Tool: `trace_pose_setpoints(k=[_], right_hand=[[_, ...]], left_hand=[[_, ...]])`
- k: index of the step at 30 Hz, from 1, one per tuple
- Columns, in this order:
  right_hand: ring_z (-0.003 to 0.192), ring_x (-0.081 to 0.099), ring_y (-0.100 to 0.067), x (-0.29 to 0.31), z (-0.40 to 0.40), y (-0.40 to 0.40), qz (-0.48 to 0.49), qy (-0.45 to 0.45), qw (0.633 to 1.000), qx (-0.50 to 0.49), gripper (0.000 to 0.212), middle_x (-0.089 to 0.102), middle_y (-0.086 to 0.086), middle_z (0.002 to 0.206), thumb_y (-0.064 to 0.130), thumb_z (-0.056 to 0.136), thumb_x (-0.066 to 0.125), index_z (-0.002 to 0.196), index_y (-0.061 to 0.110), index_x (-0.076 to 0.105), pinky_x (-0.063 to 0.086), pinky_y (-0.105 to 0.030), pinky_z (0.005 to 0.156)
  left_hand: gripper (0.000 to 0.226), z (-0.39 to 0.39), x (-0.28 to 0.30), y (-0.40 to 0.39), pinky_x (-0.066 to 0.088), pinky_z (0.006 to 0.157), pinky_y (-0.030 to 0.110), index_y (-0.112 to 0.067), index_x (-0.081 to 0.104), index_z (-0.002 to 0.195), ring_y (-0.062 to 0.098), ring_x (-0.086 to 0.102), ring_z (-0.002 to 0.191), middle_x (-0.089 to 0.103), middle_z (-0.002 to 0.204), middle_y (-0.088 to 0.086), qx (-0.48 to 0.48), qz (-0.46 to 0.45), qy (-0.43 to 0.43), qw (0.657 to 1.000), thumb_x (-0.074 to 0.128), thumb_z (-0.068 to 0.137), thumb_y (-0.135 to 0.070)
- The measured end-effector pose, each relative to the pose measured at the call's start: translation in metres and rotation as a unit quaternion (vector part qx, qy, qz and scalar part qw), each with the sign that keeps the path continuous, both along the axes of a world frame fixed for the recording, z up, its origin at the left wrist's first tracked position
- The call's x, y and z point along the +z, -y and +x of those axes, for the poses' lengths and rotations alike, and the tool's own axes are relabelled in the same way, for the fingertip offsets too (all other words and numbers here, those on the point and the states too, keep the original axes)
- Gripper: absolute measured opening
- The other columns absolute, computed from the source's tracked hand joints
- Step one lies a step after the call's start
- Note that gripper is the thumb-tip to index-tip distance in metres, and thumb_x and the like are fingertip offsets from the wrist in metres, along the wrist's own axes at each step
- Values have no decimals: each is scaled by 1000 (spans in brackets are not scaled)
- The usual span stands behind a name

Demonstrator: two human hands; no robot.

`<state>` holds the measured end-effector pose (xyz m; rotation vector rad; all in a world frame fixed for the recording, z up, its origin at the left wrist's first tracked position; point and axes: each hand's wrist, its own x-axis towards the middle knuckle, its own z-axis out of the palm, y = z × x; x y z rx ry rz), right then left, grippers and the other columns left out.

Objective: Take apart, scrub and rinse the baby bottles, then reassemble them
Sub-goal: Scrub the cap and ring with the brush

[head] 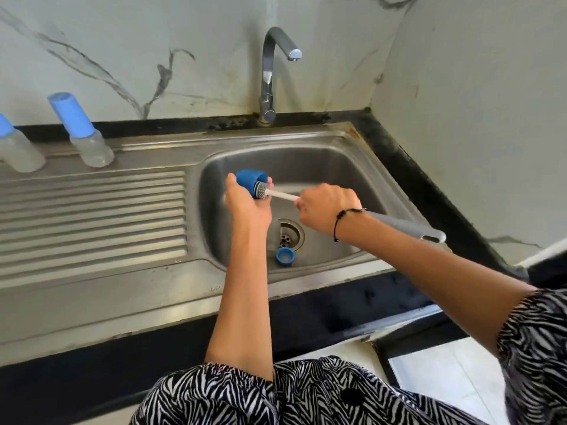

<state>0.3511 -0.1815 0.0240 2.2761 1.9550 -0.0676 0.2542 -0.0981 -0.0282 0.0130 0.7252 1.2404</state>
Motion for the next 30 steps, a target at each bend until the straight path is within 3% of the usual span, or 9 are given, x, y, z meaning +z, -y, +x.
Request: trace_pose_setpoints(k=[6,10,14,16,20,22,24,26,30], right_hand=[[88,58,-32,21,-5,3,-69,-121,989,56,36,56,-13,90,27,101,31,79,11,55,46,-36,72],[83,51,-23,9,-1,2,-74,-52,996,9,34,60,-6,97,36,98,34,103,14,61,40,-31,72],[77,46,-23,1,5,-12,-47,43,998,0,30,58,-4,93,32,97,34,104,17,59,40,-32,69],[79,50,-25,1,12,-22,-27,-24,999,-25,32,58,-6,93,32,97,33,97,16,60,38,-31,68],[69,50,-20,16,21,-32,-34,-226,973,-10,39,48,1,67,31,99,37,62,21,43,38,-26,57],[69,51,-20,19,20,-29,-70,-193,979,13,37,51,-1,71,31,100,35,69,16,50,36,-26,56],[85,56,-26,11,20,-27,-94,-103,990,26,37,59,-7,91,36,100,32,92,13,60,37,-27,66],[89,55,-26,4,21,-27,-93,-24,995,28,37,61,-7,104,37,99,31,106,15,60,38,-31,71],[87,56,-26,-7,32,-36,-81,29,996,14,34,62,-6,106,33,98,31,106,15,59,42,-33,72]], left_hand=[[13,-16,-11,5,47,96,41,-9,53,103,33,63,105,63,107,14,-56,85,36,994,49,95,-18],[13,-8,-8,0,49,58,23,-11,47,81,16,58,58,57,69,6,-38,8,91,995,53,92,-17],[19,8,-11,-10,47,61,28,-10,46,87,22,53,63,52,78,10,-35,-31,-43,998,51,97,-26],[16,8,-6,-22,45,73,32,-6,47,103,29,55,85,52,97,15,-24,7,-11,1000,44,97,-21],[26,4,0,-33,47,96,41,-4,48,118,37,60,107,57,112,17,-59,117,49,990,47,96,-18],[24,3,-6,-32,43,101,42,-10,52,116,35,61,110,62,111,16,-73,124,86,986,44,95,-19],[16,3,-10,-30,50,83,32,-11,57,97,22,66,83,63,86,8,-64,85,113,988,44,91,-17],[15,9,-17,-30,45,62,24,-12,51,75,14,54,57,52,66,2,-45,-6,84,995,48,90,-15],[17,27,-19,-28,44,75,26,-11,47,84,16,50,66,49,76,6,-16,-87,27,996,50,95,-24]])
